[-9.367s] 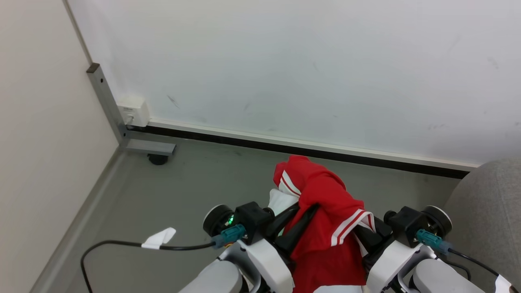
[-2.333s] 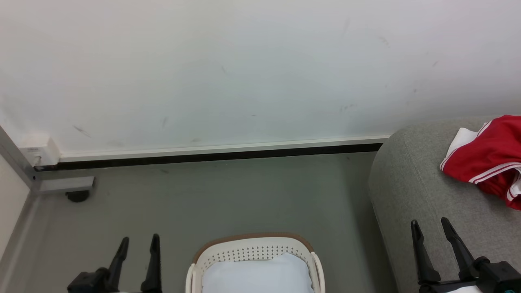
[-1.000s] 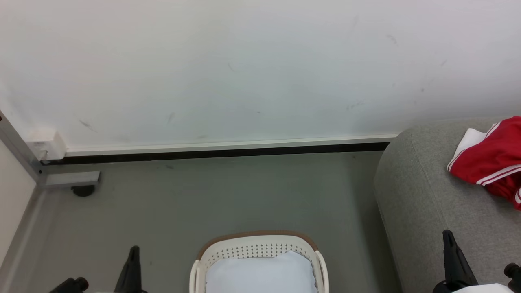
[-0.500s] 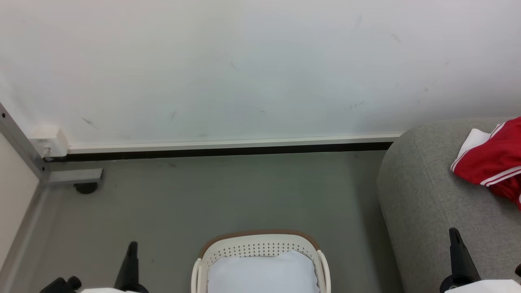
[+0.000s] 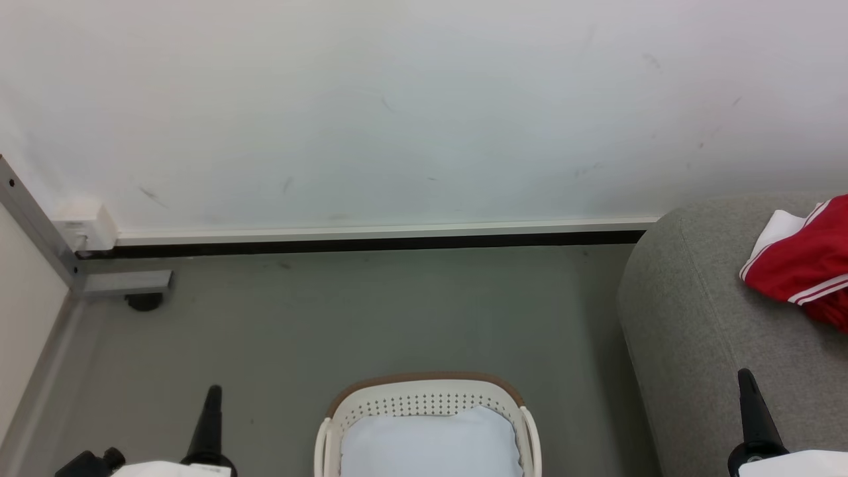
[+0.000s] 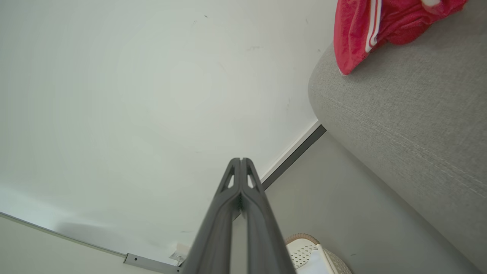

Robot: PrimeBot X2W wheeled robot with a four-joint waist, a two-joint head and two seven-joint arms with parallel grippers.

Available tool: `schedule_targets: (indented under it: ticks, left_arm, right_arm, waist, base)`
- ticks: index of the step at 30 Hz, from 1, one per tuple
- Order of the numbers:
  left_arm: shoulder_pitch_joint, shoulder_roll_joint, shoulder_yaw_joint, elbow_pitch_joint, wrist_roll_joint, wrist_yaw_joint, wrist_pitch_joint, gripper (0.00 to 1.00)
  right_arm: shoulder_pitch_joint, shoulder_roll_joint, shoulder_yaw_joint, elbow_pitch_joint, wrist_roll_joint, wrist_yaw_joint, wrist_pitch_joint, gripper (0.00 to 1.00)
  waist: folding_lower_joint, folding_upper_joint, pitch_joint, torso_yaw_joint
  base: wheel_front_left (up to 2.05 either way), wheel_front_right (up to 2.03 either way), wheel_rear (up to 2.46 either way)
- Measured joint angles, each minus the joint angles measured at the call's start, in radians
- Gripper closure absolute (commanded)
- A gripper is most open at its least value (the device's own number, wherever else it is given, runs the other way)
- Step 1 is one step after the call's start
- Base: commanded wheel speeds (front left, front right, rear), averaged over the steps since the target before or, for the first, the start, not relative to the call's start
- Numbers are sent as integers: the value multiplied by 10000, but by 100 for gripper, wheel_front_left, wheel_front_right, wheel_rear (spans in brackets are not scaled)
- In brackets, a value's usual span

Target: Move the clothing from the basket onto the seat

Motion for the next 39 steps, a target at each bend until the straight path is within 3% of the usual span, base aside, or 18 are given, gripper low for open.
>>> schedule_targets:
  ticks: [39]
  left_arm:
    - [-280,13,209,-205,-3645,-17,938,100]
  right_arm:
    - [-276,75,-506,-44,3377,0,980,100]
  waist:
    - [0,0,117,270]
  base:
    - [0,0,0]
